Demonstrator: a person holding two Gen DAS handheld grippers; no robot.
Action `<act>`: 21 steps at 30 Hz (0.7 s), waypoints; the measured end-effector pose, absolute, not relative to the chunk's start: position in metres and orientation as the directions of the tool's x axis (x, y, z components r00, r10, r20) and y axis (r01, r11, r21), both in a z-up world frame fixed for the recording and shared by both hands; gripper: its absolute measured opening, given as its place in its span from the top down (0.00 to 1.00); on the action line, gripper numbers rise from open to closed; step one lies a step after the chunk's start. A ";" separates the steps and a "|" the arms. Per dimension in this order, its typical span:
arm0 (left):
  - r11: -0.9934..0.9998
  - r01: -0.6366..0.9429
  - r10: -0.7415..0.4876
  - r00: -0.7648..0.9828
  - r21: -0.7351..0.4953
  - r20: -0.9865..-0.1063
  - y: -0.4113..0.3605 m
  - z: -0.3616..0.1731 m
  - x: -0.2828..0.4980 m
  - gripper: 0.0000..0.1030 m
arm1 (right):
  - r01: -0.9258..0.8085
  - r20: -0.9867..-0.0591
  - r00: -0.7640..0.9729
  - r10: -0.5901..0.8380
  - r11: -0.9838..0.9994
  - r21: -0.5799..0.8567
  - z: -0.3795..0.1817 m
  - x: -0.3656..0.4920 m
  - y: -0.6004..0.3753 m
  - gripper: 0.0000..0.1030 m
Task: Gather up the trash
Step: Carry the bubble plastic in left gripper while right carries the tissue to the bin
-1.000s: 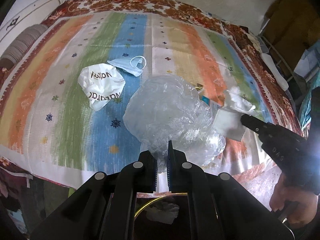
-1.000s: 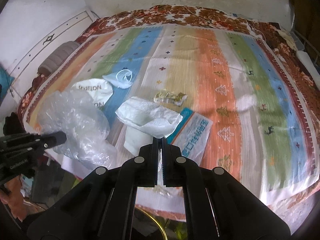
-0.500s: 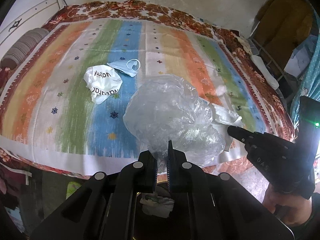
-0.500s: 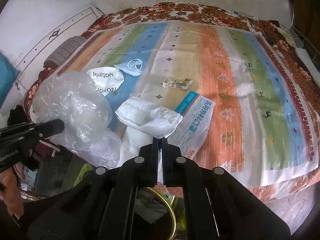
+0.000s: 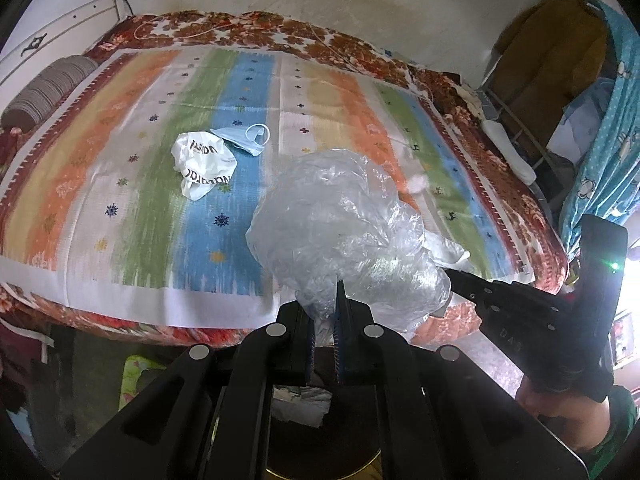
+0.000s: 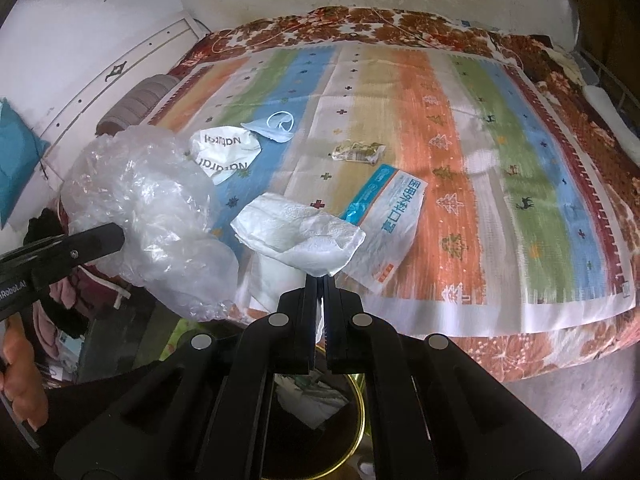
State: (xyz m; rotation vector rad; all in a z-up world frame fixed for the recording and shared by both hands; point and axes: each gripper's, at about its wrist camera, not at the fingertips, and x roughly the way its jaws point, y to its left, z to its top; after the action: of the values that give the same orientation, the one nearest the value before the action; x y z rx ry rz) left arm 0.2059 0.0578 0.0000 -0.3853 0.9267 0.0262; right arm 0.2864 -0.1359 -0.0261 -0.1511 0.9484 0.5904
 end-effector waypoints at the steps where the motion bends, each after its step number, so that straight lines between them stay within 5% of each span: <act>1: 0.931 -0.185 -0.142 0.608 -0.314 -0.781 0.057 0.001 0.203 0.94 | -0.539 -0.799 0.440 0.410 0.832 0.130 -0.025 0.284 -0.137 0.98; 21: 0.920 -0.174 -0.165 0.642 -0.352 -0.749 0.052 0.006 0.158 0.94 | -0.557 -0.808 0.409 0.425 0.817 0.147 -0.029 0.229 -0.159 0.98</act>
State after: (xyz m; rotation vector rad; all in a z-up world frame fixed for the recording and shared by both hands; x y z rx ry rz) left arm 0.1579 0.0518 0.0057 -0.4175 0.8803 0.0055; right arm 0.2290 -0.1594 -0.0290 -0.1535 0.9681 0.6212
